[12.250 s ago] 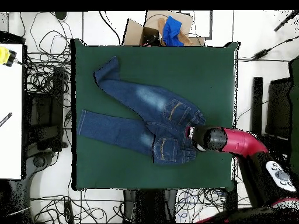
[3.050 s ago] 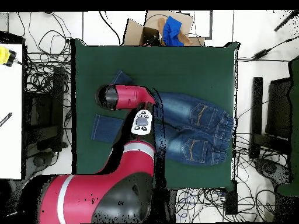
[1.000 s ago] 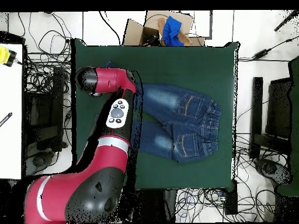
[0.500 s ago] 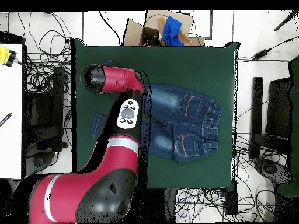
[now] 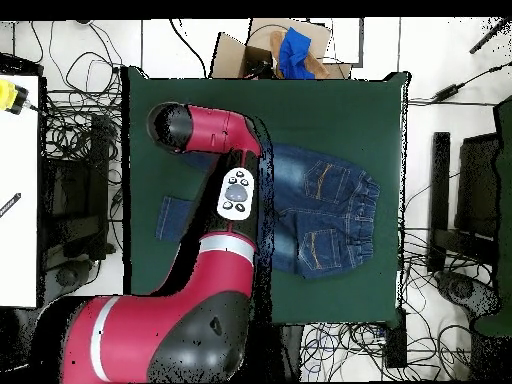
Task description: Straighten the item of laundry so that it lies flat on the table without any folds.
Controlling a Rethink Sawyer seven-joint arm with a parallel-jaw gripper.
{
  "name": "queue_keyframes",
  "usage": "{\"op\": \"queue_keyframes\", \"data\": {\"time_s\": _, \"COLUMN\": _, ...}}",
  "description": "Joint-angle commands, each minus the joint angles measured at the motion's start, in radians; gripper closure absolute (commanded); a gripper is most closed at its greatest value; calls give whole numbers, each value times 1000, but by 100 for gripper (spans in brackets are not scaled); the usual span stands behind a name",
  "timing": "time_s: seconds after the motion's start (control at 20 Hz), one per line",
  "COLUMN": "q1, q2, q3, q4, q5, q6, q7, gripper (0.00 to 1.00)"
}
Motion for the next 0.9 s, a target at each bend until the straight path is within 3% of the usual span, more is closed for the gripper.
{"op": "queue_keyframes", "data": {"time_s": 0.05, "q1": -14, "q2": 13, "q3": 142, "q4": 123, "q5": 1, "q6": -50, "q7": 75, "gripper": 0}}
{"op": "queue_keyframes", "data": {"time_s": 0.55, "q1": 14, "q2": 140, "q3": 110, "q4": -28, "q5": -10, "q6": -104, "q7": 123, "gripper": 0}}
{"op": "queue_keyframes", "data": {"time_s": 0.9, "q1": 32, "q2": 198, "q3": 93, "q4": -42, "q5": -31, "q6": -179, "q7": 125, "gripper": 0}}
